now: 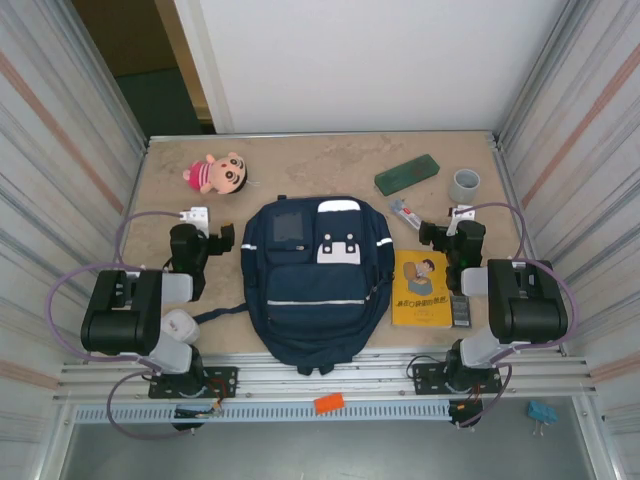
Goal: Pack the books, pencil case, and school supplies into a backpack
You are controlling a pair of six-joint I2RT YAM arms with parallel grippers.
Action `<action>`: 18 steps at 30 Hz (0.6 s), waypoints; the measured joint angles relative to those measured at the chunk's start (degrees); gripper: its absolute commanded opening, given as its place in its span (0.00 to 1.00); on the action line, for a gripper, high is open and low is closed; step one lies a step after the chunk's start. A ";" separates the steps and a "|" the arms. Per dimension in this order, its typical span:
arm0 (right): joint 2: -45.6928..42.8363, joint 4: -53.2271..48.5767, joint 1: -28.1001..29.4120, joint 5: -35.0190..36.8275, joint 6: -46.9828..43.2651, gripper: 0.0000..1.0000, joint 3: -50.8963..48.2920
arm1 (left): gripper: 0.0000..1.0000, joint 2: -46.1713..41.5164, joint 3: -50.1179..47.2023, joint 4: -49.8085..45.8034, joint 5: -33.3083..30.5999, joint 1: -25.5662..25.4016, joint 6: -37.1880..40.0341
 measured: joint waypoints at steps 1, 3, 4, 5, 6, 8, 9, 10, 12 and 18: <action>0.00 0.00 0.00 -0.09 0.00 0.99 0.00 | 0.99 0.00 0.00 0.00 0.00 0.00 0.02; 0.00 0.00 -0.07 -0.55 0.02 0.99 0.00 | 0.99 0.00 0.00 0.00 0.00 0.00 0.02; 0.00 0.00 -0.07 -0.66 0.02 0.99 0.02 | 0.99 0.00 0.00 0.00 0.00 0.00 0.02; 0.00 0.00 -0.07 -0.68 0.07 0.99 0.02 | 0.99 0.00 0.00 0.00 0.00 0.00 0.02; 0.00 0.00 -0.07 -0.70 0.15 0.99 0.02 | 0.99 0.00 0.00 0.00 0.00 0.00 0.02; 0.00 0.00 -0.09 -0.72 0.17 0.99 0.02 | 0.99 0.00 0.00 0.00 0.00 0.00 0.02; 0.00 0.00 -0.09 -0.72 0.17 0.99 0.02 | 0.99 0.00 0.00 0.00 0.00 0.00 0.04; 0.00 0.00 -0.09 -0.72 0.17 0.99 0.02 | 0.99 0.00 0.00 0.00 0.00 0.00 0.09; 0.00 0.00 -0.09 -0.74 0.17 0.99 0.02 | 0.99 0.00 0.00 0.00 0.00 0.00 0.17; -0.15 -0.61 -0.11 -0.55 0.57 0.99 0.13 | 0.99 0.00 0.00 0.00 0.00 0.00 0.17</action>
